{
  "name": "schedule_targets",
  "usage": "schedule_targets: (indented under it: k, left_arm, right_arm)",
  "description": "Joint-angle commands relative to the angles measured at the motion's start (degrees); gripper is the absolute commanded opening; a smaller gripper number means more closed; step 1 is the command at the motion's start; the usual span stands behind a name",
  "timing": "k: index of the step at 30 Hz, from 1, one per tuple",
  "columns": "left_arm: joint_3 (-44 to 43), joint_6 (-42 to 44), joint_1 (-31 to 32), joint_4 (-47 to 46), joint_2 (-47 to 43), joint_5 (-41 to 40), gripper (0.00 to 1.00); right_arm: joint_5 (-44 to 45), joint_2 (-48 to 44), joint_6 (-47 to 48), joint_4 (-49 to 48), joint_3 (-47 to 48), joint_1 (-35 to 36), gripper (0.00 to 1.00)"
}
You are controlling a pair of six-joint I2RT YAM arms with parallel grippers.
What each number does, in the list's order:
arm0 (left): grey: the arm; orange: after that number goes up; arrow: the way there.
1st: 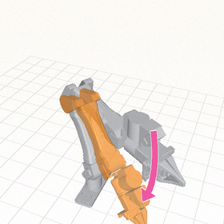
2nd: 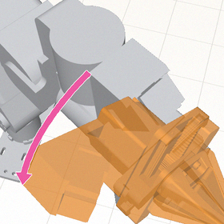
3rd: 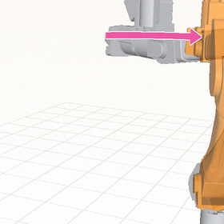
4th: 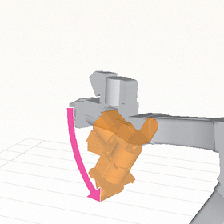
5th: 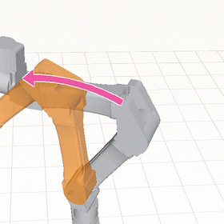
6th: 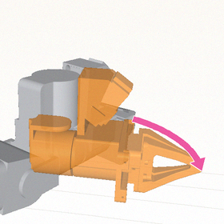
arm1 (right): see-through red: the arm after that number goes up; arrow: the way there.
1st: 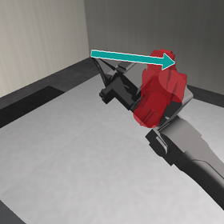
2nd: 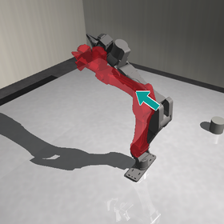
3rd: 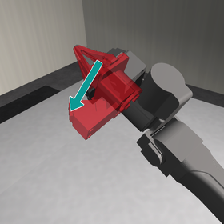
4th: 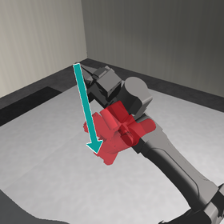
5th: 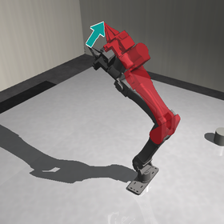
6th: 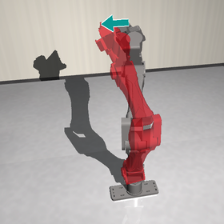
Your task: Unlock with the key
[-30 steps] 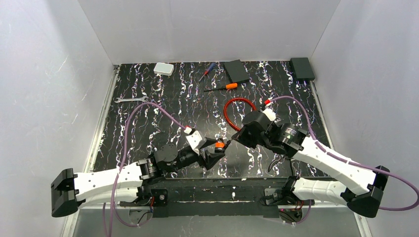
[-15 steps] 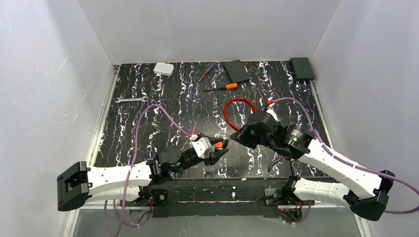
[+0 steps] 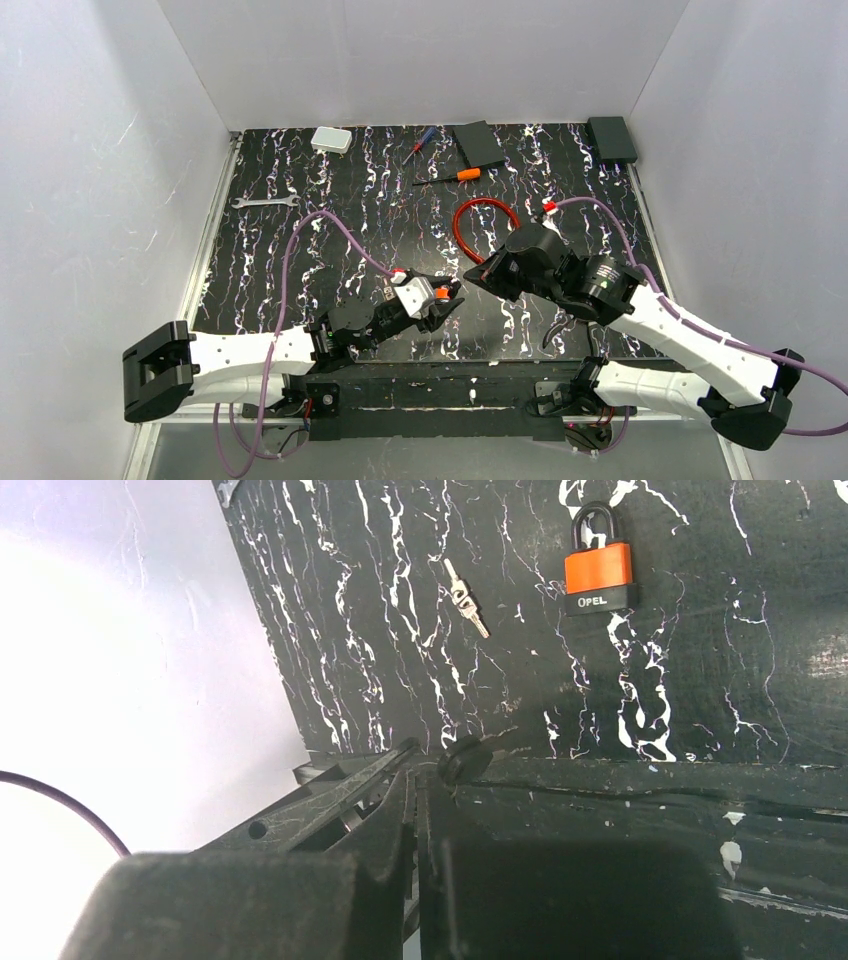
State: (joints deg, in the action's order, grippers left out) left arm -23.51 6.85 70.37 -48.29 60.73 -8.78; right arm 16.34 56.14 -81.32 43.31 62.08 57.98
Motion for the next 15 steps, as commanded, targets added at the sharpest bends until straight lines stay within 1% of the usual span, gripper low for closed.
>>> schedule_targets:
  k: [1,5,9,13,15]
  left_arm:
    - [-1.9,0.73,0.64,-3.64,-0.08,-2.15,0.44]
    - [-2.33,0.96,0.82,-3.65,0.16,-2.15,0.42]
    - [-2.38,0.65,0.91,-3.72,0.65,-2.06,0.38]
    - [-2.8,0.22,0.91,-3.82,1.13,-2.09,0.28]
    - [-3.01,0.16,0.91,-3.99,1.6,-2.25,0.2]
  right_arm:
    - [0.45,-1.43,-1.03,-1.87,0.24,0.03,0.01]
    - [0.28,-1.54,-1.03,-1.99,0.14,0.03,0.01]
    - [0.31,-1.94,-1.03,-2.01,0.24,0.03,0.01]
    - [-0.1,-2.17,-1.03,-2.36,-0.1,0.03,0.01]
    - [-0.41,-2.26,-1.03,-2.47,-0.29,0.03,0.01]
